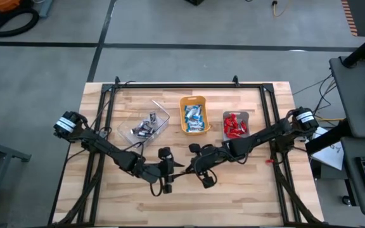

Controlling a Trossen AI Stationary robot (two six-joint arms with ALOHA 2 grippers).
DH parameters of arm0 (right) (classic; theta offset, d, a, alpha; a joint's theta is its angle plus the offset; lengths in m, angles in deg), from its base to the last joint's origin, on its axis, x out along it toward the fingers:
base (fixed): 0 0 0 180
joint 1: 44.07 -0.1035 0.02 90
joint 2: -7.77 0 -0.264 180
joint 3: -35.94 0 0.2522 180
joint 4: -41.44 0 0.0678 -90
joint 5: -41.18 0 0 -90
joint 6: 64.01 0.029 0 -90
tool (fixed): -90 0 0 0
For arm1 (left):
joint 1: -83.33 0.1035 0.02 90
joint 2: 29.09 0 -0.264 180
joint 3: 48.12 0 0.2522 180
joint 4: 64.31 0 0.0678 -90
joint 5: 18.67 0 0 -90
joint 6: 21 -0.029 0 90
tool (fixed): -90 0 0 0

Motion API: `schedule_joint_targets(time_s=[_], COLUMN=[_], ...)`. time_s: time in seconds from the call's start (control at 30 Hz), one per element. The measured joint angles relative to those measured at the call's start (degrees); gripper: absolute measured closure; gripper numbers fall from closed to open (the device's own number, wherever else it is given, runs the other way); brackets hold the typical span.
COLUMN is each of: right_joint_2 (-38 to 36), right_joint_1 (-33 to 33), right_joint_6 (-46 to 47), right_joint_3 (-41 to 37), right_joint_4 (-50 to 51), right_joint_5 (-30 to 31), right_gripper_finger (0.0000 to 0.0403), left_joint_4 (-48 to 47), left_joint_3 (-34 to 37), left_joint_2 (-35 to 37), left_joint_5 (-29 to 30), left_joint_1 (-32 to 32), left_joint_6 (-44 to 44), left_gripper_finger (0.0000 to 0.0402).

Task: Organize candy in baskets
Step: Put the brown chocolate into the transparent bin

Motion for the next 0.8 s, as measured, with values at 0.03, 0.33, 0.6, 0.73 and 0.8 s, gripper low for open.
schedule_joint_targets(time_s=[0.03,0.33,0.6,0.73,0.8], right_joint_2=[0.00,0.02,0.03,0.09,0.09], right_joint_1=[0.04,0.20,0.24,0.32,0.50], right_joint_6=[-0.12,-0.37,-1.61,-1.87,-2.19], right_joint_3=[0.00,0.00,0.07,0.04,0.04], right_joint_4=[0.02,0.41,3.20,3.15,3.15], right_joint_5=[0.01,3.26,3.89,3.97,4.12], right_gripper_finger=[0.0374,0.0374,0.0374,0.0374,0.0374], left_joint_4=[0.00,-0.07,-1.42,-1.35,-1.28], left_joint_3=[0.00,0.00,-0.03,-0.11,-0.11], left_joint_2=[0.00,0.00,0.37,0.61,0.61], left_joint_5=[0.00,0.04,-1.11,-2.64,-1.97], left_joint_1=[0.00,-0.09,-0.20,-0.26,-0.19], left_joint_6=[0.00,0.04,0.92,0.92,0.92], left_gripper_finger=[0.0295,0.0378,0.0367,0.0340,0.0323])
